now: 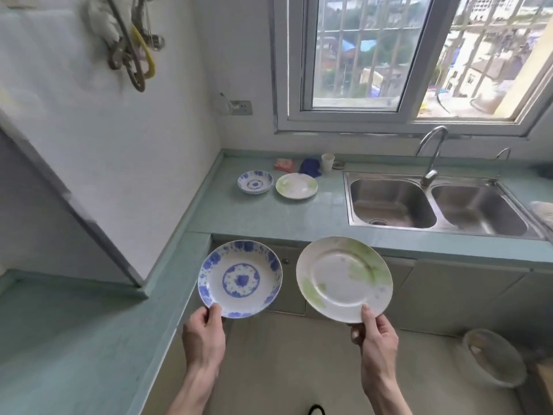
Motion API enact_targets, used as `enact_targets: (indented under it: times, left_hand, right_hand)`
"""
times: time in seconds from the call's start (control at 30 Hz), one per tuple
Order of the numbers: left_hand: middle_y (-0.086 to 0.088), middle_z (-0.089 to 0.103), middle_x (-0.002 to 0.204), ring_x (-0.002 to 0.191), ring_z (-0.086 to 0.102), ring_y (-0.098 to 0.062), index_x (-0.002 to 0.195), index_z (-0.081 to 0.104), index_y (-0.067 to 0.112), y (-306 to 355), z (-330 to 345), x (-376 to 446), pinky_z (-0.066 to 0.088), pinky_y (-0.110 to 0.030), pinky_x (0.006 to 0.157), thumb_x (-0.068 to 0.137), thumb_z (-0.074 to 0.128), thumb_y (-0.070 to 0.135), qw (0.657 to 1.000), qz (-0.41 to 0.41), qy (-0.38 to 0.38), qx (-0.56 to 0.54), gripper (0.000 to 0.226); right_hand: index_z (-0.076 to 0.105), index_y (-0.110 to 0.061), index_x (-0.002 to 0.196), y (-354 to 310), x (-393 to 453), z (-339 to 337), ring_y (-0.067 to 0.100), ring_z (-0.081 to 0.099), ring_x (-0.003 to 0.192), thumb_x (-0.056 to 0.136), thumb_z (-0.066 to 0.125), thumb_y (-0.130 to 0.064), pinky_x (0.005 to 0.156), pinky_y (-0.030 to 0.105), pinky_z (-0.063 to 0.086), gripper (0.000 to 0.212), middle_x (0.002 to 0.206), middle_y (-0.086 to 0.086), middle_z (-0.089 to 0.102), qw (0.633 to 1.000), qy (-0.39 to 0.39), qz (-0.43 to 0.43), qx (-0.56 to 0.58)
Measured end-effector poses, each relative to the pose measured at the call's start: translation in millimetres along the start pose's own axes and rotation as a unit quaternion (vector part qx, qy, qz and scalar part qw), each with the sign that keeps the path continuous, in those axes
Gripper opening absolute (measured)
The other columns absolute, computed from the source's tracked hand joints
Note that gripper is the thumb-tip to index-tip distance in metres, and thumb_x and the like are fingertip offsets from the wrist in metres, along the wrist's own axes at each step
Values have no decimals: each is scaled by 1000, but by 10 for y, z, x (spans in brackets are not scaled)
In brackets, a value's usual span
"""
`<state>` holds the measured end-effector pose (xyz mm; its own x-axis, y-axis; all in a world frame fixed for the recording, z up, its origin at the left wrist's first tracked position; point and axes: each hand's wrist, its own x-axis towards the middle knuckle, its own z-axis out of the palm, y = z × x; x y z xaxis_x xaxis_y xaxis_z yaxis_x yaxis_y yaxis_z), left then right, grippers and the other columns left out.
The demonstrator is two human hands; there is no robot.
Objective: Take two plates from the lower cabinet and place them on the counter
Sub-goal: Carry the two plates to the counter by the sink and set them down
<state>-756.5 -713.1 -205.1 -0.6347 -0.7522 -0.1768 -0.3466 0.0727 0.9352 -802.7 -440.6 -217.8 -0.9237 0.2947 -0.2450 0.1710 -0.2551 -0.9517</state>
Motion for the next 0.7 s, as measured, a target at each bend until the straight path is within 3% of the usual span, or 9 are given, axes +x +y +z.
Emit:
enact_targets:
  times: [0.3,0.5,0.7]
  left_hand:
    - [-4,45,49,49,39,-21,62,46,9,697,1171,785,30,-31,53,98,56,19,999,-1,18,-33,39]
    - [-6,48,52,47,39,-21,65,48,7,967,1538,1219,30,-29,50,99,54,23,999,-6,31,-30,38]
    - [-7,47,51,52,40,-24,61,44,7,1051,1778,1728,32,-36,53,98,54,22,998,-30,41,-22,41]
  right_hand:
    - [68,-8,88,-381,1438,474,12,40,49,103,60,-21,49,19,35,21,57,3,49,1000,-24,-1,-2]
    - [65,-11,84,-577,2039,792,8,42,47,103,59,-23,48,16,37,23,57,0,52,999,-40,2,-15]
    - [69,-11,92,-616,2520,1162,7,45,48,104,57,-25,54,19,42,23,60,0,57,998,-55,19,-20]
